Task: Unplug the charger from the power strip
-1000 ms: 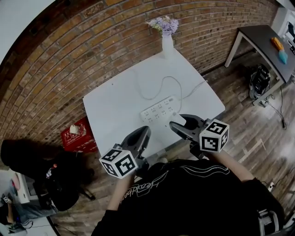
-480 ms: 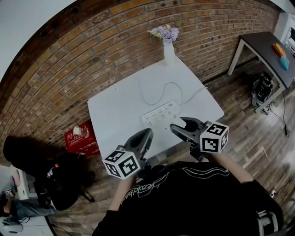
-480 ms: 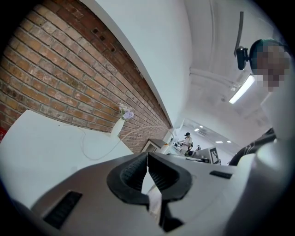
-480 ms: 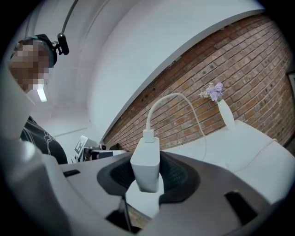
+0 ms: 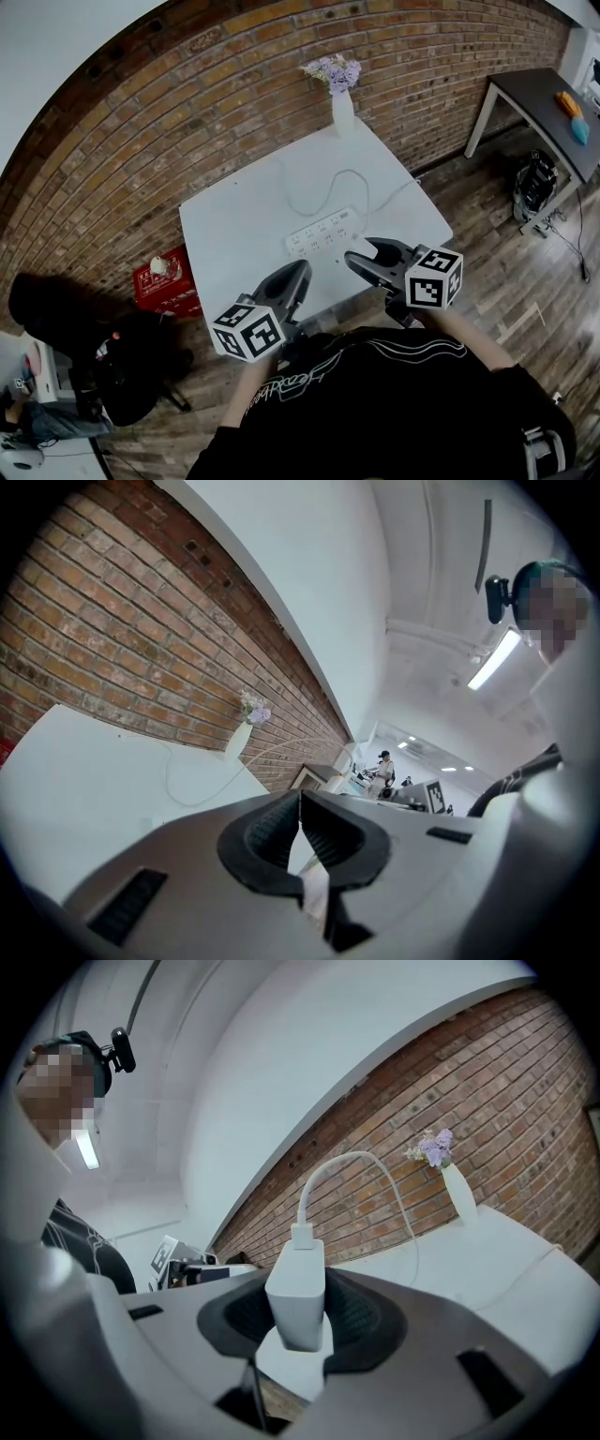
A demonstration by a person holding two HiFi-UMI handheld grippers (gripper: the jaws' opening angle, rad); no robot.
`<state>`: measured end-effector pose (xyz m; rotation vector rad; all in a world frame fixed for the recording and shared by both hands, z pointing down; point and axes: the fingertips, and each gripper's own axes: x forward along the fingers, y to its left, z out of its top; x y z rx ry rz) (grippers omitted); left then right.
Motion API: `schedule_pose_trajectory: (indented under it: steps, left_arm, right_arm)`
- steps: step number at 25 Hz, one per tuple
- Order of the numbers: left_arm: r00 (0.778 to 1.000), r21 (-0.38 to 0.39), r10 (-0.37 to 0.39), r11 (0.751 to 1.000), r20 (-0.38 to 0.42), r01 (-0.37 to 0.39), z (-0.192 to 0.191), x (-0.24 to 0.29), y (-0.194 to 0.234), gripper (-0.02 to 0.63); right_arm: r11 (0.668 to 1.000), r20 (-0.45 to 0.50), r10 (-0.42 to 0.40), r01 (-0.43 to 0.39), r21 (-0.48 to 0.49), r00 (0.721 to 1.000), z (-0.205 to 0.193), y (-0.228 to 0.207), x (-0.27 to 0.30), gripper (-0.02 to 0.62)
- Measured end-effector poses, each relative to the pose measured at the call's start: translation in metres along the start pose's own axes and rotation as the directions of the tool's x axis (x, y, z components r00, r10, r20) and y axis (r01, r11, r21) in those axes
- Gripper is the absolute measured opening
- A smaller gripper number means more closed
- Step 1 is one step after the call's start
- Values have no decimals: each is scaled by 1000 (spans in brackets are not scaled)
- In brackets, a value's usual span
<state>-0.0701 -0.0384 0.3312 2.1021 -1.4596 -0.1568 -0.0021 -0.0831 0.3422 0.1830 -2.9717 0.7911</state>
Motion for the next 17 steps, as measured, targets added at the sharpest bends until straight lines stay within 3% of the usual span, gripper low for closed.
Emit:
schedule_pose_trajectory:
  steps: [17]
  left_arm:
    - [1000,-2,24,1000,-18,-24,-4,-3,5,9]
  right_arm:
    - [1000,-4,13,-13,23,1000,-5,1,9,123]
